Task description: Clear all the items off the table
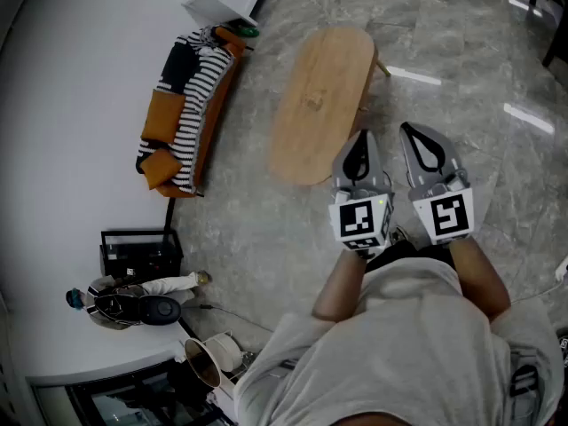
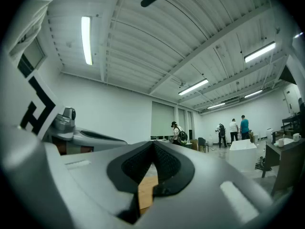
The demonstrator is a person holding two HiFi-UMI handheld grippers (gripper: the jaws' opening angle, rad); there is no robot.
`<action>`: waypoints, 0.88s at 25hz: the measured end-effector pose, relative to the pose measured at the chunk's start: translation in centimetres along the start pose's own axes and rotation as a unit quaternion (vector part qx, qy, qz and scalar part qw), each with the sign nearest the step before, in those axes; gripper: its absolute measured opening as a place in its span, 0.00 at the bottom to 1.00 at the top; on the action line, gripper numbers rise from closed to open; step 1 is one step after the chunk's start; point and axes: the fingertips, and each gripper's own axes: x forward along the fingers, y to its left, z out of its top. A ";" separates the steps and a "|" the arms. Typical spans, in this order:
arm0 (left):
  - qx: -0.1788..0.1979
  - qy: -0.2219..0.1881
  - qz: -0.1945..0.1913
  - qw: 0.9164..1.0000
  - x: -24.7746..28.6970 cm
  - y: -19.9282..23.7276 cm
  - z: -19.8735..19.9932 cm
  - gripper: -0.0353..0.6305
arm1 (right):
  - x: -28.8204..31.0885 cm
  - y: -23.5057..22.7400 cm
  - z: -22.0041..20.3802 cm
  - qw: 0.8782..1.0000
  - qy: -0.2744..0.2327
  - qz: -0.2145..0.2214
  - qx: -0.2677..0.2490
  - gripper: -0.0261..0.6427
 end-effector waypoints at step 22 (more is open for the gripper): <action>-0.039 0.003 0.017 0.999 -0.7 -2.4 -2.0 0.08 | -2.8 -0.6 -2.0 0.999 0.017 0.023 0.021 0.05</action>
